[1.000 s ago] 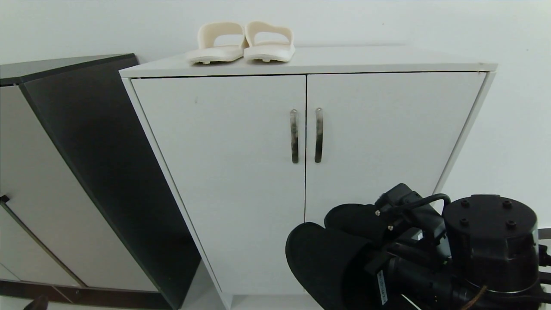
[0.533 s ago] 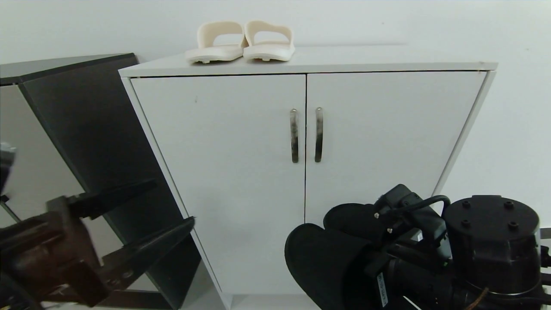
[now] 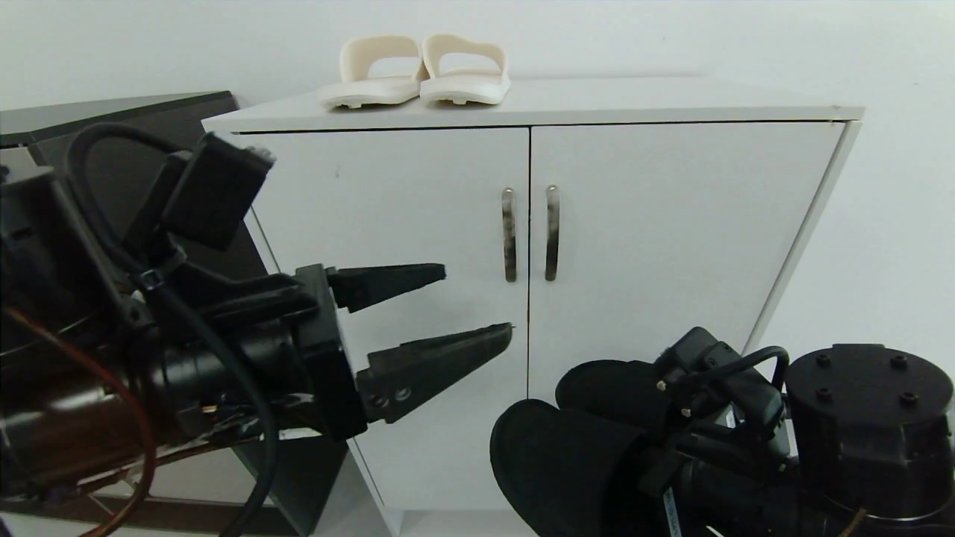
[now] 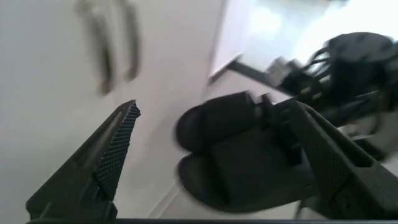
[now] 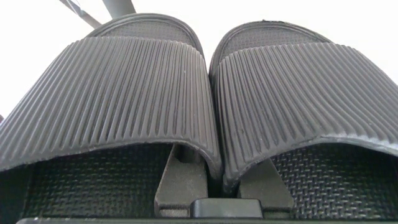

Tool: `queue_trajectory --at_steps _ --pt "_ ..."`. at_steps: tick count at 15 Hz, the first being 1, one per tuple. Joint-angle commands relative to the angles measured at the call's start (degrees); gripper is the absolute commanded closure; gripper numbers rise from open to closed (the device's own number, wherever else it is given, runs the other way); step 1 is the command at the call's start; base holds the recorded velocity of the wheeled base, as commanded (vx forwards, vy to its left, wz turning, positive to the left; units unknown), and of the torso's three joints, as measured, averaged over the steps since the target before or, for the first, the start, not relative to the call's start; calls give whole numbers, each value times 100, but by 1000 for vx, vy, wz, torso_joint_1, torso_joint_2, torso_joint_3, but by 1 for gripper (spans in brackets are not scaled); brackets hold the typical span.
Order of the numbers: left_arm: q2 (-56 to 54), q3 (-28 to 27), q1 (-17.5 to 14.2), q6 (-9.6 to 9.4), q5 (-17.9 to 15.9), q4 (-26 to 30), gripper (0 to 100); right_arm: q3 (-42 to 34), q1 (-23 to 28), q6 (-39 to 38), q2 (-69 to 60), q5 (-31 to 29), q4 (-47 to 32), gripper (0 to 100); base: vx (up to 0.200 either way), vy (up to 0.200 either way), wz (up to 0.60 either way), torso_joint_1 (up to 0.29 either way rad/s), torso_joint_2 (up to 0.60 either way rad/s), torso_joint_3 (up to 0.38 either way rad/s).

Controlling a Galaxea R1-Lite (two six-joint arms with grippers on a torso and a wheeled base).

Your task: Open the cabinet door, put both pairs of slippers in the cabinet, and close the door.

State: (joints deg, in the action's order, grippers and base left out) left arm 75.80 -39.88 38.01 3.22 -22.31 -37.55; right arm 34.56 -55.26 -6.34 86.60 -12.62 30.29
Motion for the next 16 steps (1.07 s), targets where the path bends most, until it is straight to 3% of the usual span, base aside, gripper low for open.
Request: queue_trajectory --at_steps 1,4,5,6,8,13,15,16 --pt "893 -706 -4 188 -467 2 0 -20 -2 1 -73 -4 3 100 0 0 0 0 0 0" --pt "1165 -1119 -118 346 -1425 -7 0 -20 -2 10 -144 -4 -6 100 0 0 0 0 0 0" --pt "1174 -1207 -118 592 -1566 -7 0 -20 -2 10 -135 5 -6 100 0 0 0 0 0 0" --pt "1253 -1391 -110 1084 -1654 -25 0 -20 -2 71 -144 5 -6 100 0 0 0 0 0 0" --pt "1622 -1796 -118 1559 -1592 -139 0 -20 -2 107 -144 5 -6 100 0 0 0 0 0 0" --pt "2070 -2112 -118 1480 -1170 -165 0 -55 -2 107 -126 5 -6 100 0 0 0 0 0 0" --pt "2202 -2112 -118 917 -678 -139 0 -63 -2 107 -91 5 -6 100 0 0 0 0 0 0" --pt "2237 -2121 -118 821 -573 -130 0 -63 -2 107 -91 5 -6 100 0 0 0 0 0 0"
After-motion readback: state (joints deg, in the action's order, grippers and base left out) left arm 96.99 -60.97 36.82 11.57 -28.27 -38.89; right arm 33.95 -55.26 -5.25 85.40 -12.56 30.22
